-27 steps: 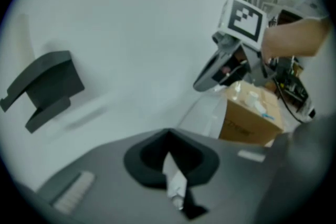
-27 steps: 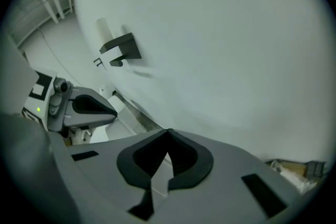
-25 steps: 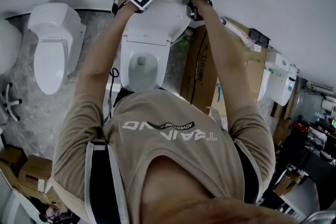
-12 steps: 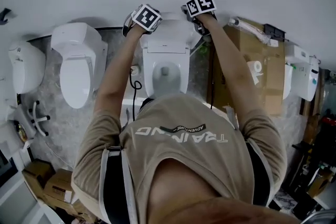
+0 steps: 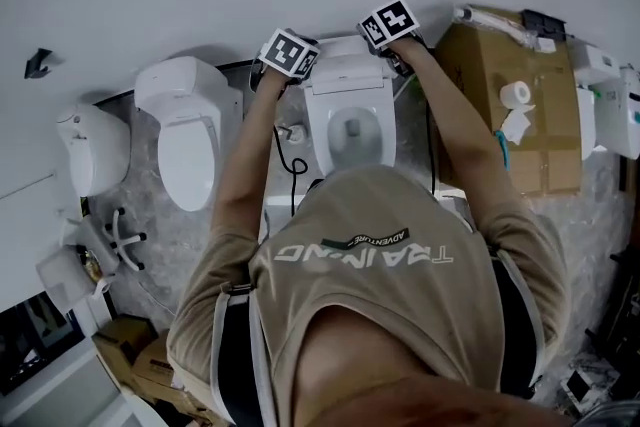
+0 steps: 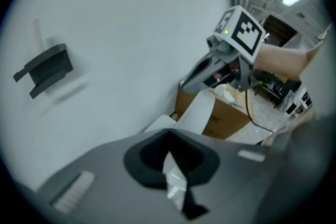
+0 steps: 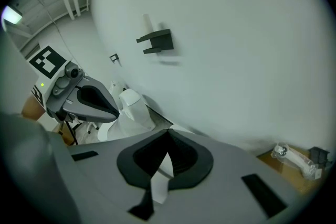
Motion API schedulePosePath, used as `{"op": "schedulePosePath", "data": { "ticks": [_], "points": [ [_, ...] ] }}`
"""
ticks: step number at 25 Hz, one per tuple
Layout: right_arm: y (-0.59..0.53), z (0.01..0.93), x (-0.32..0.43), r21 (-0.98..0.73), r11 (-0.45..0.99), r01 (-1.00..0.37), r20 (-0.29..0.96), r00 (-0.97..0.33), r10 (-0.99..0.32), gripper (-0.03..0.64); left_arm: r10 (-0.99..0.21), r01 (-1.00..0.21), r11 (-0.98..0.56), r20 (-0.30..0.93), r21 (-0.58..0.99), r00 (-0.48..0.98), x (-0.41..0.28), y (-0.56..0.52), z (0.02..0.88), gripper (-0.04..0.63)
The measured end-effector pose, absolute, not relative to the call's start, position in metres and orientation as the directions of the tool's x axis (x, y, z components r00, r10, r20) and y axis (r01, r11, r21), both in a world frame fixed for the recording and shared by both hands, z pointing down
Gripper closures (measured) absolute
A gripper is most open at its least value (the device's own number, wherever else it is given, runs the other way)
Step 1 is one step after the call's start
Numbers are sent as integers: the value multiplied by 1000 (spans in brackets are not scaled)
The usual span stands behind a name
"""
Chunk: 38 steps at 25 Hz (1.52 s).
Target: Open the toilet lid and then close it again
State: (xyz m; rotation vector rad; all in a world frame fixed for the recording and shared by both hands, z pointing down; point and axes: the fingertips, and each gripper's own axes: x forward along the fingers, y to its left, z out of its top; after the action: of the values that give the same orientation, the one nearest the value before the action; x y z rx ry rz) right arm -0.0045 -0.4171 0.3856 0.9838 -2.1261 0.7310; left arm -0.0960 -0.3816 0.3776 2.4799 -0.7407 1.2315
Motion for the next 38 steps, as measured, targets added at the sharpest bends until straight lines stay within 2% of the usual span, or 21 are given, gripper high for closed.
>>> {"op": "schedulePosePath", "data": {
  "ticks": [11,30,38],
  "points": [
    [-337,403,12,-235,543,-806,752,-505,-424,606,-327,-568,-823,794,28,512,-103,-309,393,597],
    [-224,463,5,-325,614,-719,783,-569,-252,606,-250,-625,-771,845,121,472,-109,-199,442,592],
    [-183,493,4,-364,586,-724,788,-575,-221,606,-214,-646,-742,851,177,479,-112,-157,471,592]
  ]
}}
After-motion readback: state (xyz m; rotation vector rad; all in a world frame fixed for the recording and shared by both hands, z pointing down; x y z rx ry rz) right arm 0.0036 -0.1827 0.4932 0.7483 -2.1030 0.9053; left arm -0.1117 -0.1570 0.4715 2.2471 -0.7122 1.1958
